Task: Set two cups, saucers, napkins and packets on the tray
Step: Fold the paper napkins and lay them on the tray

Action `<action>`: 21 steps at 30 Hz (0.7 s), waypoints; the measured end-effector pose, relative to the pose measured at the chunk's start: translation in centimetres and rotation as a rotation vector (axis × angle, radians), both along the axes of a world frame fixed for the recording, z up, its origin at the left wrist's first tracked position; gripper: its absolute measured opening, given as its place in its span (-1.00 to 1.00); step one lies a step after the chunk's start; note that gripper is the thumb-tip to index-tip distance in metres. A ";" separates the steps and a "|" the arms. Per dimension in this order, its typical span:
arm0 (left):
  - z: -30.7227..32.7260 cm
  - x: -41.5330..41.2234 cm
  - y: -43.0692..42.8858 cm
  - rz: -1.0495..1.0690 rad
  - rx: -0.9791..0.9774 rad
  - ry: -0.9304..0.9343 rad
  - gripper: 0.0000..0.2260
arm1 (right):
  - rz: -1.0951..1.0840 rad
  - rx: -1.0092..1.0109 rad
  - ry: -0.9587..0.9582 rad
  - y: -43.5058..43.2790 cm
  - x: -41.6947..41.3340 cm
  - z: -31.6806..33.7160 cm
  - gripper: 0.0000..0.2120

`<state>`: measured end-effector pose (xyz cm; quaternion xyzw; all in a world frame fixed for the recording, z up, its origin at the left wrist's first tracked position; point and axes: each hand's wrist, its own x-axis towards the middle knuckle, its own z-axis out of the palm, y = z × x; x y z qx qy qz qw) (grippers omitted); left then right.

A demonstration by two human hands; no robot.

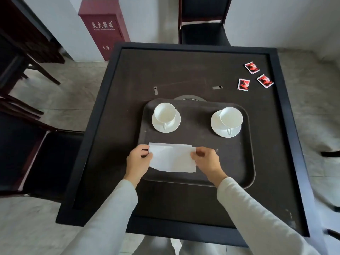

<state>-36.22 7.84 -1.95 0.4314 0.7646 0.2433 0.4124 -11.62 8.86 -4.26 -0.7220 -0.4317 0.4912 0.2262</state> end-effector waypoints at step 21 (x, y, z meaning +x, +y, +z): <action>-3.6 -2.1 1.8 -0.070 0.020 0.076 -0.81 | -0.200 -0.014 -0.012 1.2 -1.5 -2.8 -0.82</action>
